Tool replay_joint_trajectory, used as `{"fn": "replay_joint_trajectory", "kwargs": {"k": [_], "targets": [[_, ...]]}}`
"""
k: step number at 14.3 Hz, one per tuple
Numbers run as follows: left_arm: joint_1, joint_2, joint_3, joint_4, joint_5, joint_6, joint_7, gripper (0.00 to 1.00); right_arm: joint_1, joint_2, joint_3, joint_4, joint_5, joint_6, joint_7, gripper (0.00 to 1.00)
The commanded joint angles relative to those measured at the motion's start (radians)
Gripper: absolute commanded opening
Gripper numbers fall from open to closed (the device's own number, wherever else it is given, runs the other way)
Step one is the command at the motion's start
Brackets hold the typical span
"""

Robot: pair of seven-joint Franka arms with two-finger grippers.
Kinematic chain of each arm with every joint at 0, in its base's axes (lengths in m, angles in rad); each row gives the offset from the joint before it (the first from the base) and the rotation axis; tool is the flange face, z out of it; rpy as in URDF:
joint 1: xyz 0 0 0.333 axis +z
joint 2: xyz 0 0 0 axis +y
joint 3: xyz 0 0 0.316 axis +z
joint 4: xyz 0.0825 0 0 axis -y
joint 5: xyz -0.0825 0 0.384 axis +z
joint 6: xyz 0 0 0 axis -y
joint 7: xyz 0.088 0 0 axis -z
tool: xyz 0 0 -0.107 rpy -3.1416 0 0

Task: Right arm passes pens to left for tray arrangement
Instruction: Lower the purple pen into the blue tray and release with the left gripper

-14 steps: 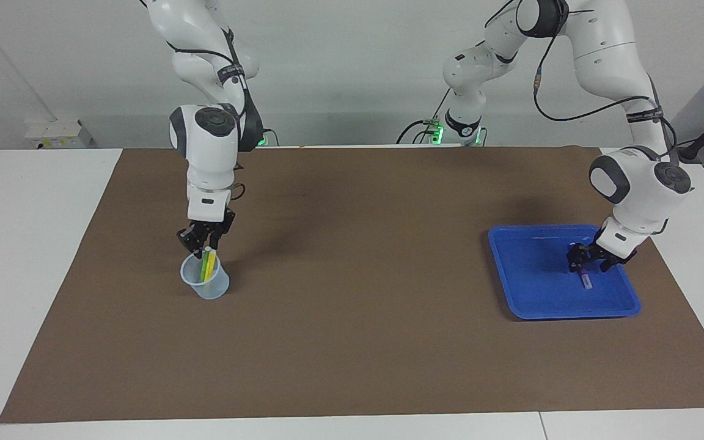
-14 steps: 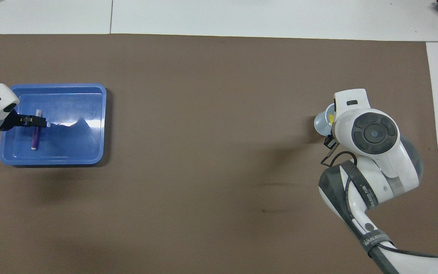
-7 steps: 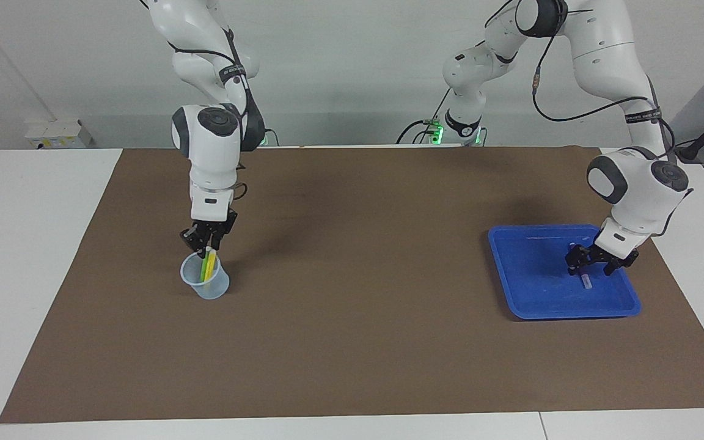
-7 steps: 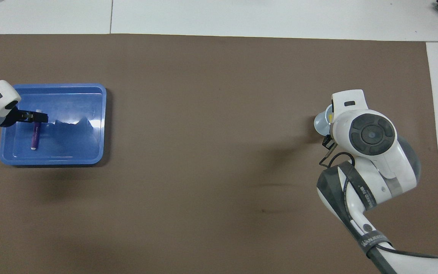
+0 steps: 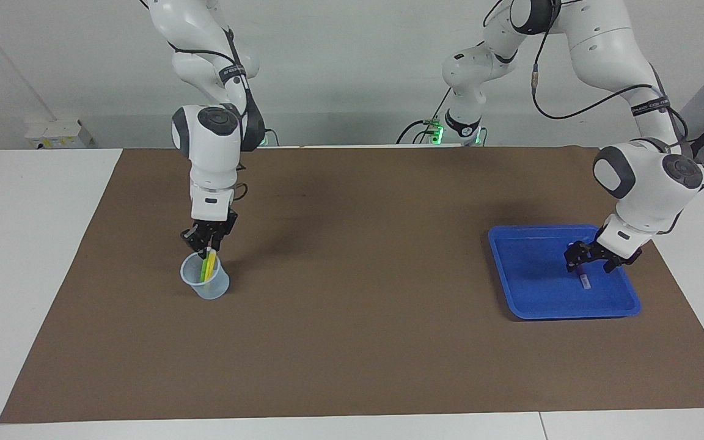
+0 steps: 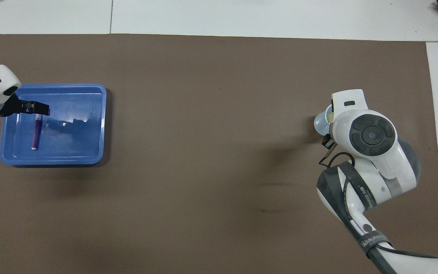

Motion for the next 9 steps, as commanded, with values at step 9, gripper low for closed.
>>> {"fn": "replay_joint_trajectory", "kwargs": {"k": [9], "targets": [[-0.039,-0.036,0.005,0.067,-0.051,-0.228,-0.121,1.0,-0.009,-0.007,0.002,-0.03,-0.024,0.033,0.007,0.33]]}}
